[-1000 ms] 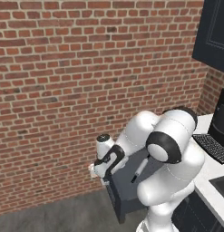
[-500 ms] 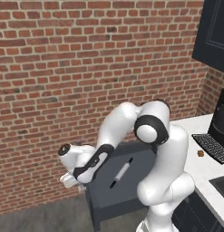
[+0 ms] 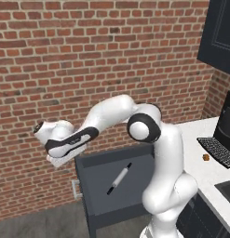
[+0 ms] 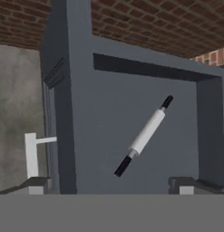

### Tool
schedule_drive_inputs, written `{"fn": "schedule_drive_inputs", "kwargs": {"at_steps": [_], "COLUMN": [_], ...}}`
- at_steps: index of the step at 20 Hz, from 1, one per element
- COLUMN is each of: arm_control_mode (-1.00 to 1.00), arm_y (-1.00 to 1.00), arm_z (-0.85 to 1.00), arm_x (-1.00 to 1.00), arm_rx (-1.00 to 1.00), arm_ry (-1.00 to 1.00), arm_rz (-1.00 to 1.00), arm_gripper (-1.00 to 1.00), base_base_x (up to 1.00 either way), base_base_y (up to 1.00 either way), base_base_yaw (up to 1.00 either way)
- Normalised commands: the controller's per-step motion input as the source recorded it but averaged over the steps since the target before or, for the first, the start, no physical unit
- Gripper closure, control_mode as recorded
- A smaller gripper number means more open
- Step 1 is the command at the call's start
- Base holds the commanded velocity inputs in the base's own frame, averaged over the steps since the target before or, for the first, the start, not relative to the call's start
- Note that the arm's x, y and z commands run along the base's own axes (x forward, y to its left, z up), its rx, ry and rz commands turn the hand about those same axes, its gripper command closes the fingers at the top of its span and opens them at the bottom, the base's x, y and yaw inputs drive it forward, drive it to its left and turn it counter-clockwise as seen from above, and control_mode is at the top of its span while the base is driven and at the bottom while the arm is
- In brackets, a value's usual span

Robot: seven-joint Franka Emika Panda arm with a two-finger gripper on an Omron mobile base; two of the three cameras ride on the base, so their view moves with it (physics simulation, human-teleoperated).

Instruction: Pick the rolling pin from the drawer and place it on the counter.

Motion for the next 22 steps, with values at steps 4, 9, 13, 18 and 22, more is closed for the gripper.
{"fn": "schedule_drive_inputs", "kwargs": {"at_steps": [4, 9, 13, 18, 22], "arm_control_mode": [-1.00, -1.00, -1.00, -1.00, -1.00], "arm_y": [-0.89, -1.00, -1.00, -1.00, -0.82], "arm_z": [0.25, -0.24, -0.36, -0.19, 0.00], "arm_x": [0.28, 0.02, 0.01, 0.11, 0.00], "arm_rx": [0.16, 0.33, 0.25, 0.16, 0.01], "arm_ry": [0.18, 0.19, 0.15, 0.05, 0.18], "arm_rz": [-0.15, -0.07, -0.08, -0.05, -0.10], "arm_gripper": [-1.00, -1.00, -1.00, -1.00, -1.00], "base_base_x": [0.00, 0.00, 0.00, 0.00, 0.00], "base_base_y": [0.00, 0.00, 0.00, 0.00, 0.00], "base_base_yaw": [0.00, 0.00, 0.00, 0.00, 0.00]}}
